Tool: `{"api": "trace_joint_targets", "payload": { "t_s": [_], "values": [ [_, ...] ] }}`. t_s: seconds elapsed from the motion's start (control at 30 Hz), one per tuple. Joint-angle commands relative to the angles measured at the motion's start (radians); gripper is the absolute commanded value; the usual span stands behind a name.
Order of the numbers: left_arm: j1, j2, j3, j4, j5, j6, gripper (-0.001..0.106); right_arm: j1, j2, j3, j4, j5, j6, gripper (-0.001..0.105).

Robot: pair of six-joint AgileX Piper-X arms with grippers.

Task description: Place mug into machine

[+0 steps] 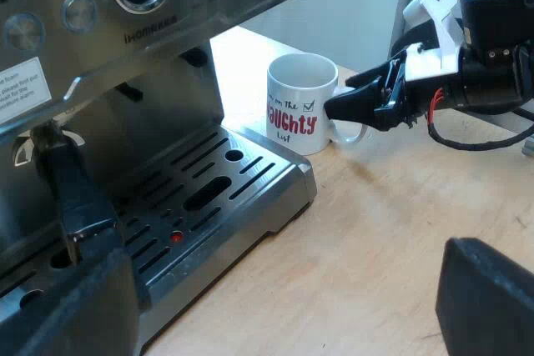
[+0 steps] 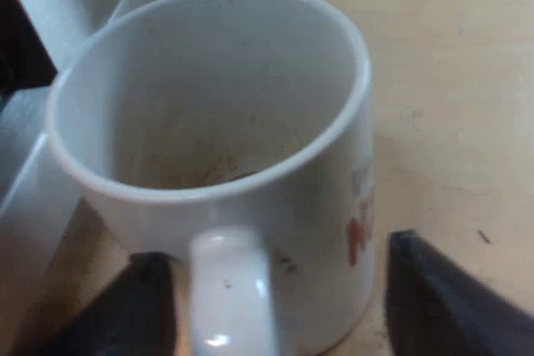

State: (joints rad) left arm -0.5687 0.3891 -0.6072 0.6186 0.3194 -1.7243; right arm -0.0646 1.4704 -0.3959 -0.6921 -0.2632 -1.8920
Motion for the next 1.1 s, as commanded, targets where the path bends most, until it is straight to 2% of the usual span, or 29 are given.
{"api": "trace_joint_targets", "payload": {
  "t_s": [0.03, 0.1, 0.3, 0.47, 0.63, 0.8, 0.97, 1.1],
  "values": [
    [-0.004, -0.002, -0.008, -0.018, 0.000, -0.004, 0.079, -0.001, 0.002, -0.005, -0.014, -0.040, -0.012, 0.032],
    [-0.004, -0.002, -0.008, -0.018, 0.000, -0.004, 0.079, -0.001, 0.002, -0.005, -0.014, -0.059, -0.012, 0.022],
    [-0.004, -0.002, -0.008, -0.018, 0.000, -0.004, 0.079, -0.001, 0.002, -0.005, -0.014, -0.082, -0.012, 0.000],
    [-0.004, -0.002, -0.008, -0.018, 0.000, -0.004, 0.079, -0.001, -0.004, -0.005, -0.014, -0.122, 0.043, 0.000],
    [-0.004, -0.002, -0.008, -0.018, 0.000, -0.004, 0.079, -0.001, -0.061, 0.006, 0.001, -0.116, 0.043, 0.000],
    [-0.004, -0.002, -0.008, -0.018, 0.000, -0.004, 0.079, -0.001, -0.174, 0.006, 0.097, -0.115, 0.027, 0.000],
    [-0.004, -0.002, -0.008, -0.018, 0.000, -0.004, 0.079, -0.001, -0.285, 0.006, 0.207, -0.057, 0.026, 0.000],
    [-0.004, -0.002, -0.008, -0.018, 0.000, -0.004, 0.079, -0.001, -0.390, 0.006, 0.329, -0.052, 0.022, 0.000]
  ]
}}
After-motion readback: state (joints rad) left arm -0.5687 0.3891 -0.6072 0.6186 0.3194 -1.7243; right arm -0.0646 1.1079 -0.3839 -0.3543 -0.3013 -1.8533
